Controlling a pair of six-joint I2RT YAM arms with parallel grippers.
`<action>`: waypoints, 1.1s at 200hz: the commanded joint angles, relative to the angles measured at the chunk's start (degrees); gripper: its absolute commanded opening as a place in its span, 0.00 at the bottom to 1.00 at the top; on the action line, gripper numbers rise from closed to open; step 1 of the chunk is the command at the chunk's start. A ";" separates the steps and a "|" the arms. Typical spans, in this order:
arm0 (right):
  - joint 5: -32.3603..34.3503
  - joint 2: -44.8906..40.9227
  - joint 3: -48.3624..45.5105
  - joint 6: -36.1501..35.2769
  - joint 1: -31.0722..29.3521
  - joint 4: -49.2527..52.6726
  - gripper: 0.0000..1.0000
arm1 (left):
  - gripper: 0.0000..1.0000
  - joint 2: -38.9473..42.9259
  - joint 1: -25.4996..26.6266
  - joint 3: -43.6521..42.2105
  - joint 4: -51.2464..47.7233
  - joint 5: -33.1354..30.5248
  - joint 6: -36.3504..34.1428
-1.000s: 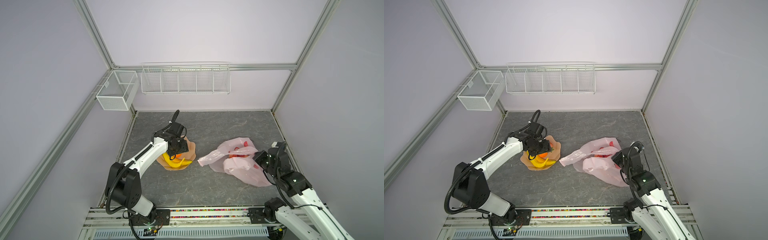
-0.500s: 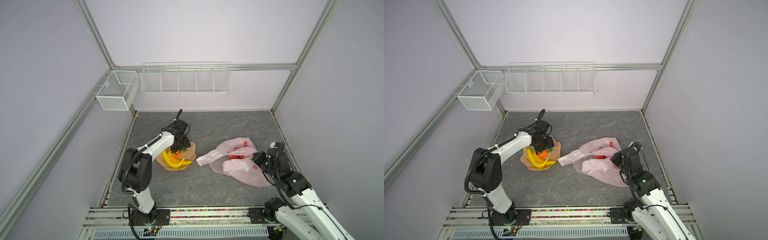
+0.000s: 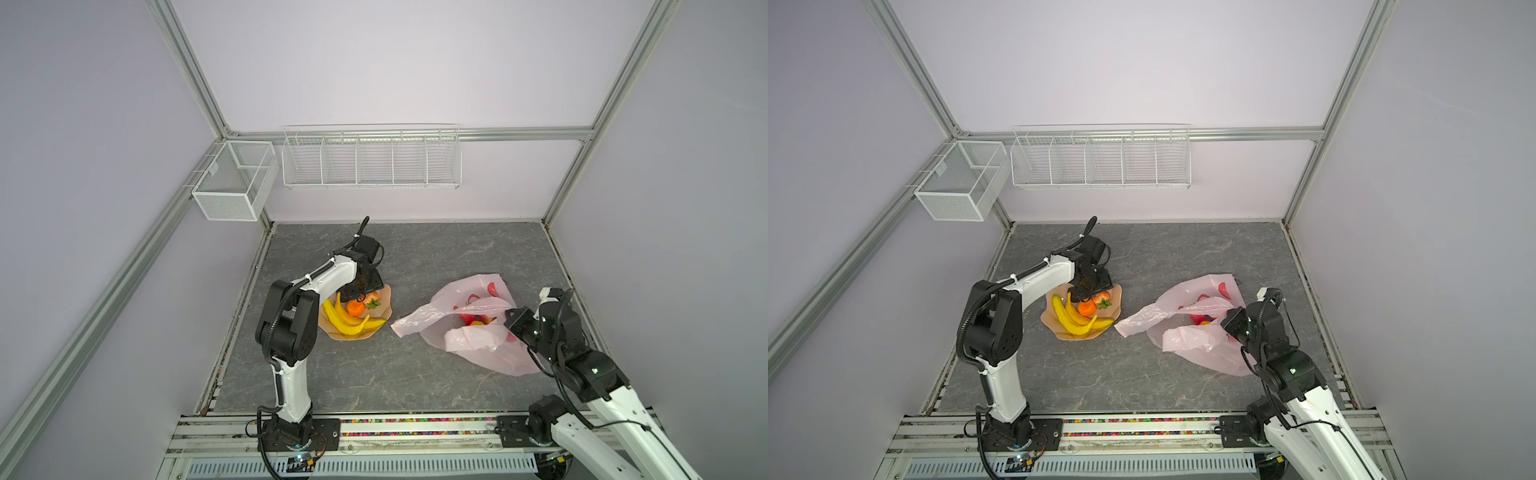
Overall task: Place the fruits into the plastic bag
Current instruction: 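Lower the left gripper into the bowl and grasp the red strawberry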
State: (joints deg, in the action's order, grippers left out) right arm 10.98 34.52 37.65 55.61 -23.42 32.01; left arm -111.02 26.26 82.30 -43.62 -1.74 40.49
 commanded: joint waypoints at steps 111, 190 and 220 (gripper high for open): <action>-1.47 1.49 1.36 -2.82 -0.46 0.63 0.06 | 0.37 3.31 -0.09 -1.74 -0.16 3.10 -0.29; -4.26 1.48 1.87 -8.22 -0.46 2.33 0.06 | 0.26 13.91 -0.16 -1.16 -2.50 1.58 -3.12; -5.18 1.63 2.35 -11.45 -0.51 3.50 0.06 | 0.24 17.69 -0.07 -0.39 -4.18 0.36 -4.72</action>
State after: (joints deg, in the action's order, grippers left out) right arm 7.44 36.25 38.61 48.49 -23.53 33.89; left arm -96.27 26.26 80.53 -45.10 0.58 37.85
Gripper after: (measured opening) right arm 0.062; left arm 0.391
